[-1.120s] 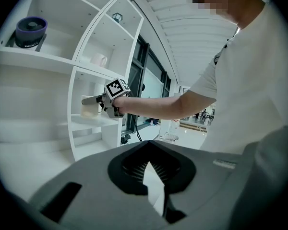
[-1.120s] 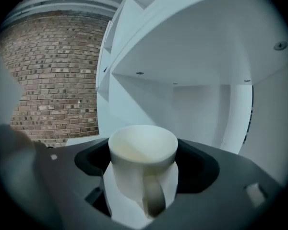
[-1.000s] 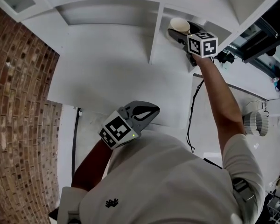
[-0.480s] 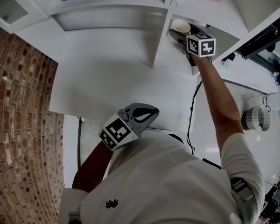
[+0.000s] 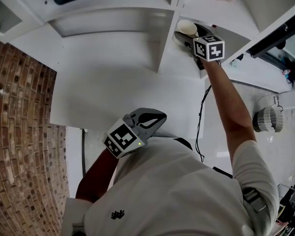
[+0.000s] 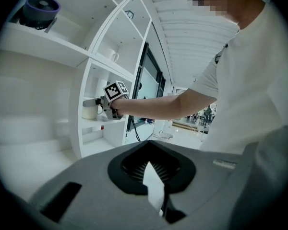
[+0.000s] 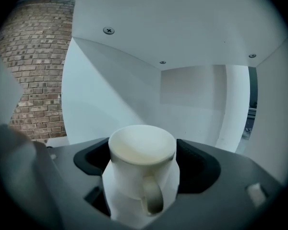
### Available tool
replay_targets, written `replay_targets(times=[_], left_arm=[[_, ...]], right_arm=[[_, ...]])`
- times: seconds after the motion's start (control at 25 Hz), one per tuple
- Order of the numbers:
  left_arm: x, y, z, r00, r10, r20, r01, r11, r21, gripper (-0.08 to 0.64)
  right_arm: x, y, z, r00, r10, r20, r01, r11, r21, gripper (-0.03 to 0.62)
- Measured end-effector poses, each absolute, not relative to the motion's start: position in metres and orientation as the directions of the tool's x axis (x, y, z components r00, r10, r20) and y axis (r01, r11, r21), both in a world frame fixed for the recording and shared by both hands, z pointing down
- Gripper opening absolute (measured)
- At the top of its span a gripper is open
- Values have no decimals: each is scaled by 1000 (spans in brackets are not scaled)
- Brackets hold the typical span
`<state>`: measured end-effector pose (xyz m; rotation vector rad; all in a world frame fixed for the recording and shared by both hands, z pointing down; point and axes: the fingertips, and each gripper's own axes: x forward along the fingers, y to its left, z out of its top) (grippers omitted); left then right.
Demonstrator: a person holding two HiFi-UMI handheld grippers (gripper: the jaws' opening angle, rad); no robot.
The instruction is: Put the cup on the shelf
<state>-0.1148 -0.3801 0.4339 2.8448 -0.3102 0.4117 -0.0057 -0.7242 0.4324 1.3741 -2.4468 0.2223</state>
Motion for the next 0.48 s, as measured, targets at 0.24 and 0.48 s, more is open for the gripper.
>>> replay_targets(times=[0.24,0.48], left_arm=[[-112,-378,435,942,-160,296,-230,-948,218,5],[-106,-368,436,946,-127,298,-197,-956,217,5]], right_arm=[[2,-710,430,-479,-802,356,-854,520,21,435],[15,-685,430,-458,-818,347,-870,492,12,426]])
